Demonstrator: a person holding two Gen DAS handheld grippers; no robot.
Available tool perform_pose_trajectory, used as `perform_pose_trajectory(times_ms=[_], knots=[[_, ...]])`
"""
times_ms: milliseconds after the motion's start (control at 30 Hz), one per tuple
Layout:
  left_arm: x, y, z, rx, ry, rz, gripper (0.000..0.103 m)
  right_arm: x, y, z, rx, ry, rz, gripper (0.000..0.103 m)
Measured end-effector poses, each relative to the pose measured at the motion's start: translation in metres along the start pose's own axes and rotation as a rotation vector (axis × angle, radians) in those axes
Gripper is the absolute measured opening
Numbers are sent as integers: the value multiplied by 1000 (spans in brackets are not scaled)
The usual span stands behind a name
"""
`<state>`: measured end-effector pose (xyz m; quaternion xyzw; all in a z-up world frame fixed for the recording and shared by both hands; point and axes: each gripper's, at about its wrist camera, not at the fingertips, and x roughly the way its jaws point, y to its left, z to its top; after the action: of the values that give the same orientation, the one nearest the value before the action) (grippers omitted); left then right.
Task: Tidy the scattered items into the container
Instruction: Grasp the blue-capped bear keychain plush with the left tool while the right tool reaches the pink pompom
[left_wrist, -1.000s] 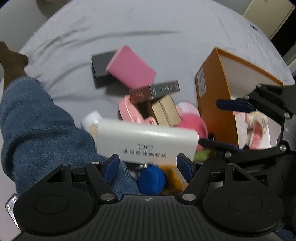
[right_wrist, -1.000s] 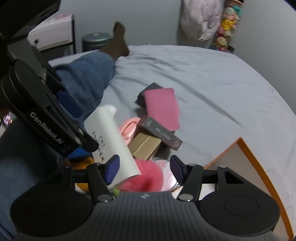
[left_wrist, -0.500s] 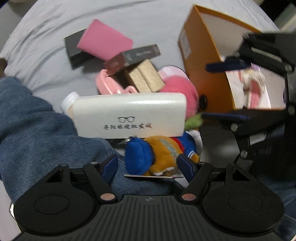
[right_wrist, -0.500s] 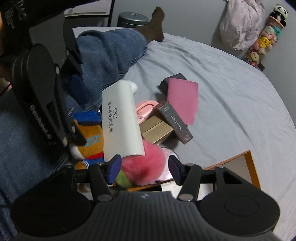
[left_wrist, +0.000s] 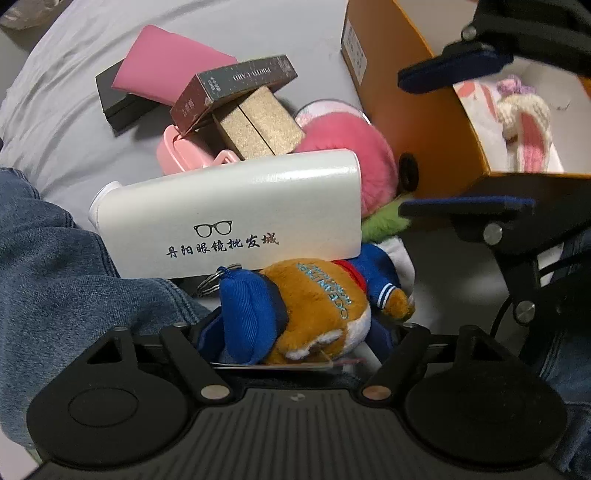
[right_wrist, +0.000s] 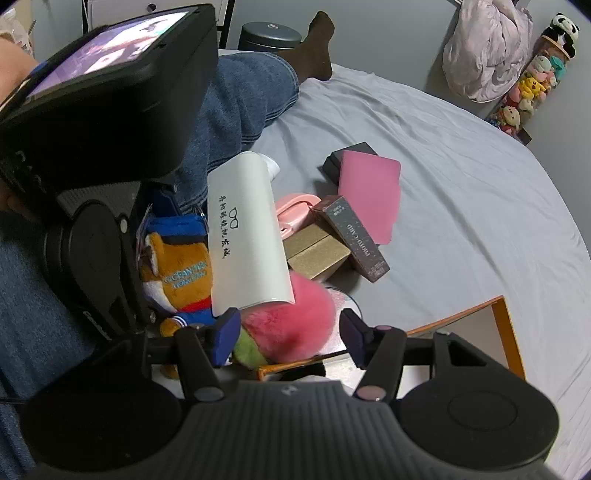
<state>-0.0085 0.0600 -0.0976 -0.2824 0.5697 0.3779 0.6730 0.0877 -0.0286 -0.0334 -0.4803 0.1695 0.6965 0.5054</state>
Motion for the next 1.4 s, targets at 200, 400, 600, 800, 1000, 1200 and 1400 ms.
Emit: perform_pose_trajectory(times_ms=[200,400,600,800,1000,1200,1400], knots=[[-6,8,-5,-55,-36,-30,80,1,1,0,-7,4,-7,62],[-29,4,-3,-34,-119,20,80,0,-1,-1,-5,0,-18,62],[-59,11,2,-29,-208,49,80,0,-5,0,3,-1,-18,62],[-65,29,11,18,-233,63,80,10,-13,6,16,24,36,62],[-57,36,13,4,-211,53,80,31,-23,16,14,95,102,68],[-47,39,9,10,-189,55,80,63,-17,22,-7,168,150,73],[-46,37,7,29,-190,58,80,88,-13,23,3,217,145,73]])
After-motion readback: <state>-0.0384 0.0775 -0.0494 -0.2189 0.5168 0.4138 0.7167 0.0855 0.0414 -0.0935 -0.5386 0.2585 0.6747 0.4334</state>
